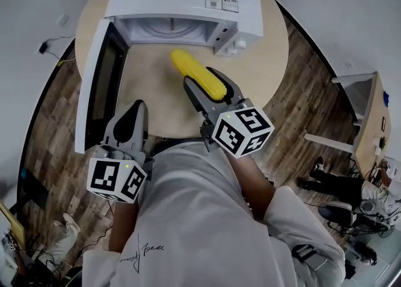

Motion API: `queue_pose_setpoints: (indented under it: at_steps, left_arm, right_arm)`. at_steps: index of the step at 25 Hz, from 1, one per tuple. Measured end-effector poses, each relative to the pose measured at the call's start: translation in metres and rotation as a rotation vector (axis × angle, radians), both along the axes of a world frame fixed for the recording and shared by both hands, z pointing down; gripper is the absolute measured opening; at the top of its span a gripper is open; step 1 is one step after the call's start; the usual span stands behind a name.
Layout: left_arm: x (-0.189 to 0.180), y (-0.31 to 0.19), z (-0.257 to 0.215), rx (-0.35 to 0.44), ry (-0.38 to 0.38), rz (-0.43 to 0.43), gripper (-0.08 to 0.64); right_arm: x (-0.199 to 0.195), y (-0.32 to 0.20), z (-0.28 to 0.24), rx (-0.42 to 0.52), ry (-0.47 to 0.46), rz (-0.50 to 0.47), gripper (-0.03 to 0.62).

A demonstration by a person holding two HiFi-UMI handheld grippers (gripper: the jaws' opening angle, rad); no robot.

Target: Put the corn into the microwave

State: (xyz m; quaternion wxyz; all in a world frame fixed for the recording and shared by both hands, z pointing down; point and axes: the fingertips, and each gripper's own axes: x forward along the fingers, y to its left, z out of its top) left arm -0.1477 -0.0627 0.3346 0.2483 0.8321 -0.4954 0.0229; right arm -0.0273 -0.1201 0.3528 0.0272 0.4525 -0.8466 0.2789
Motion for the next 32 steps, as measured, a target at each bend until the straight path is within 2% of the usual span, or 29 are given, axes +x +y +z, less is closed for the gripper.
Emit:
queue_pose_setpoints:
  at_steps: [11,32]
  left_arm:
    - [0.008,-0.013,0.017,-0.052,-0.021,0.006,-0.008]
    - [0.005,-0.027,0.027,-0.090,-0.026,0.021,-0.009]
  right_arm:
    - [0.009,-0.024,0.025,-0.040,0.022,0.010,0.261]
    - [0.001,-0.064,0.062,-0.090,0.062,0.021,0.261]
